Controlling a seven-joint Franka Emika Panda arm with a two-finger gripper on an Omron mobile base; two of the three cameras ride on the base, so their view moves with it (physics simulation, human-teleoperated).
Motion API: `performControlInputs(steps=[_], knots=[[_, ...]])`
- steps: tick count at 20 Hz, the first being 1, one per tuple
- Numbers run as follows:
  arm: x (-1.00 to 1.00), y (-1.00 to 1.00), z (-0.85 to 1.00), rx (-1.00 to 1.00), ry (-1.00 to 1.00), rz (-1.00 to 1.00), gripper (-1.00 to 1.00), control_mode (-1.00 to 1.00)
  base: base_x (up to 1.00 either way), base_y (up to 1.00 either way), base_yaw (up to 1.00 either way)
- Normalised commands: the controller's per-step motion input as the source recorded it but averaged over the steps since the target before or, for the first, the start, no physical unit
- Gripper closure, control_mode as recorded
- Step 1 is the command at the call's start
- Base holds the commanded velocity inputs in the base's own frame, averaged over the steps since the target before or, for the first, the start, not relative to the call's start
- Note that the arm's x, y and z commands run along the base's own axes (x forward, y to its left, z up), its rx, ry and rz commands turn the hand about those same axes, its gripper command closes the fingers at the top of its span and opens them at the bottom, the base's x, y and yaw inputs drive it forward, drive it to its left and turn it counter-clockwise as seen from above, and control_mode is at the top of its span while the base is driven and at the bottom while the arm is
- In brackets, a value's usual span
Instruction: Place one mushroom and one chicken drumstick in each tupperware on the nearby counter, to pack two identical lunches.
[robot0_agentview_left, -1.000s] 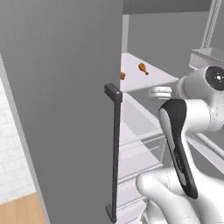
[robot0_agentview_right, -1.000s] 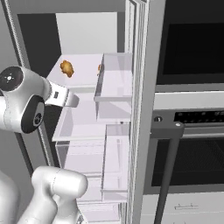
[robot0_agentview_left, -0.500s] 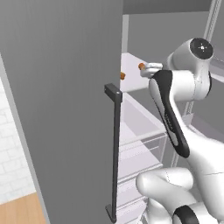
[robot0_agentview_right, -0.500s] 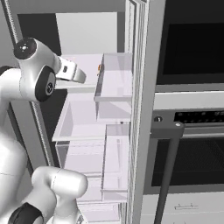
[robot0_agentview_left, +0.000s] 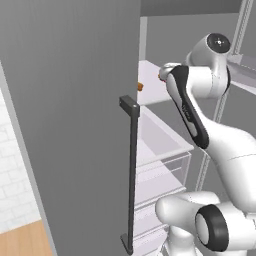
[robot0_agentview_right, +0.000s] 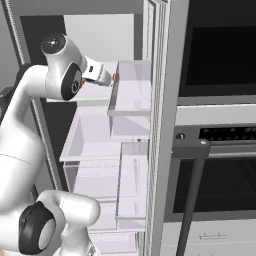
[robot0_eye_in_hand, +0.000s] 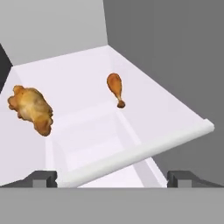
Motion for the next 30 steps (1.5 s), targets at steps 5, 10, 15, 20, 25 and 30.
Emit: performControlInputs(steps=[5,10,15,20,25,30], knots=[[0.41,-0.18,-0.29,0.00,0.01,0.00,-1.00,-1.00,0.00,0.00,0.00],[0.40,-0.18,-0.23,0.00,0.00,0.00,-1.00,-1.00,0.00,0.00,0.00],[0.64,-0.01,-0.07,0.00,0.04,0.00,-1.00,-1.00,0.00,0.00,0.00],[0.60,0.00,-0.13,0.00,0.08,0.00,-1.00,-1.00,0.00,0.00,0.00],[0.53,0.00,-0.08,0.00,0.08,0.00,-1.00,-1.00,0.00,0.00,0.00],[0.48,0.00,-0.12,0.00,0.04,0.00,-1.00,-1.00,0.00,0.00,0.00]])
